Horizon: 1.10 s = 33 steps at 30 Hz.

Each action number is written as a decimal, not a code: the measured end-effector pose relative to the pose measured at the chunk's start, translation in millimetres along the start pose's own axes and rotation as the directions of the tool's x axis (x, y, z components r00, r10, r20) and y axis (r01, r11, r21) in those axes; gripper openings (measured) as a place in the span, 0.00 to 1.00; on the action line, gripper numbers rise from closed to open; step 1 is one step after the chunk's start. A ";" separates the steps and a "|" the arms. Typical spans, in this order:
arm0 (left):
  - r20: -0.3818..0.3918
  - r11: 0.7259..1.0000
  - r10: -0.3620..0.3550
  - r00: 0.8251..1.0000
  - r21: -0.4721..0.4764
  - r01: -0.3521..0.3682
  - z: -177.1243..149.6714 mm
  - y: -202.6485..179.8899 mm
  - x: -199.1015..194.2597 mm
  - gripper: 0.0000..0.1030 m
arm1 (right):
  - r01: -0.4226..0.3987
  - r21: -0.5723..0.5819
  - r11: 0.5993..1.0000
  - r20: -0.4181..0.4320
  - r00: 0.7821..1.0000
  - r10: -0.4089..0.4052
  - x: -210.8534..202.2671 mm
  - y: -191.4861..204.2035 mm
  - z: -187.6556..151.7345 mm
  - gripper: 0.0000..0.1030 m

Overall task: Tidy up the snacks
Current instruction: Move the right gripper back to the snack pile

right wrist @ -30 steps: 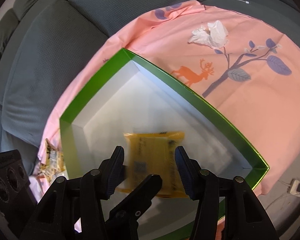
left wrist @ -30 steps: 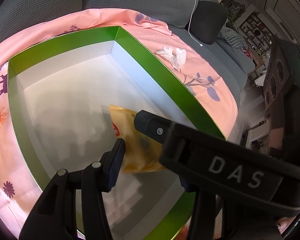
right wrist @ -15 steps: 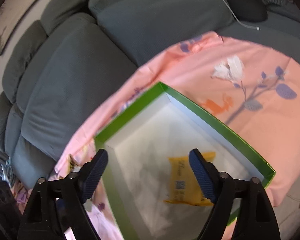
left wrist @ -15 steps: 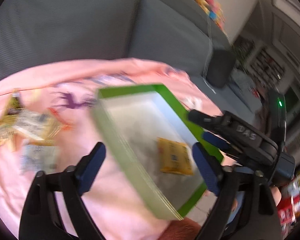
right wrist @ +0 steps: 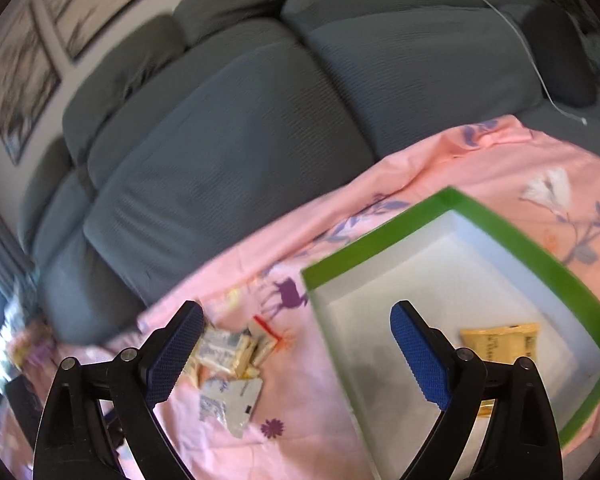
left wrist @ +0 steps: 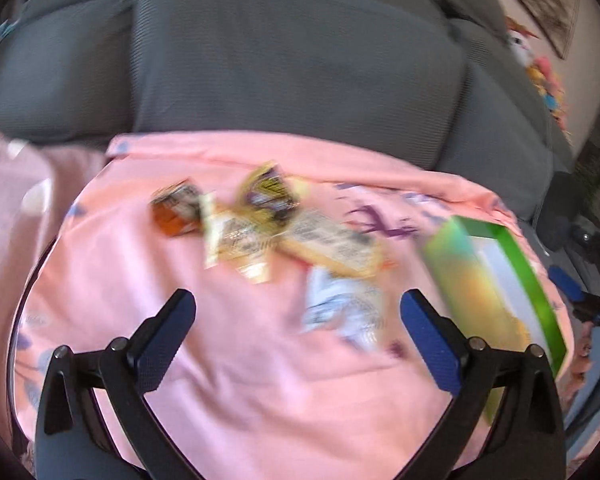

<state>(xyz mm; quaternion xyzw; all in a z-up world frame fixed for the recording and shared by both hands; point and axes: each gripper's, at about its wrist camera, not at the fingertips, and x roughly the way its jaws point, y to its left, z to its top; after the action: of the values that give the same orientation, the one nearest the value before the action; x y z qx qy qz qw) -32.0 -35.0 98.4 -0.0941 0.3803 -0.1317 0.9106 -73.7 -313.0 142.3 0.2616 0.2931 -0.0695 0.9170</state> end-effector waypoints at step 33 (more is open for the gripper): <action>-0.116 0.983 0.056 0.992 -0.167 -0.076 -8.5 72.7 11.8 0.99 | -0.020 -0.283 0.959 -0.271 0.961 -0.060 89.4 86.3 -76.6 0.88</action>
<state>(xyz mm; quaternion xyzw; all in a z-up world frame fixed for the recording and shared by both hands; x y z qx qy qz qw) -17.9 29.6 64.9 -0.1520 0.4433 -0.0732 0.8804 -14.7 -197.1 75.9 0.1319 0.4280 0.0011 0.8941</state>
